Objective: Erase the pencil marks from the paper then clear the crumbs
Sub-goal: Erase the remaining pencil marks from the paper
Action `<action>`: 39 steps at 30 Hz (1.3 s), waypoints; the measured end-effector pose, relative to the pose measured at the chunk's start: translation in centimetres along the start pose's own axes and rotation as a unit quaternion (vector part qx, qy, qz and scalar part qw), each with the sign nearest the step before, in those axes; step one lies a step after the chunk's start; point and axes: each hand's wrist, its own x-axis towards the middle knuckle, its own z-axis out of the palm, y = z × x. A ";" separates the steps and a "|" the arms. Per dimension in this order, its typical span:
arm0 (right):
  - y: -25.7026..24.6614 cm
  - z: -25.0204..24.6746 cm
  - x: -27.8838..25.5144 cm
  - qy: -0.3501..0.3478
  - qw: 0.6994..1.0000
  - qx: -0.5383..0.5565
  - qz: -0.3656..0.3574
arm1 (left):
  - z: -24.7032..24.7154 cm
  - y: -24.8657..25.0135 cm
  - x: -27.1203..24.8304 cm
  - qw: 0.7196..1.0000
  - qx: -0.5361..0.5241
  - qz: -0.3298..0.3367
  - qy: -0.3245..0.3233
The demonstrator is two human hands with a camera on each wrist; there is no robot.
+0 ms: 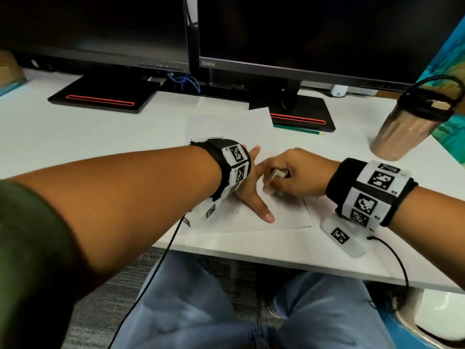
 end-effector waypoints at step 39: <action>-2.5 -0.2 0.3 -0.012 0.995 -0.099 -0.014 | -0.5 0.4 -0.9 1.000 0.007 -0.004 -0.007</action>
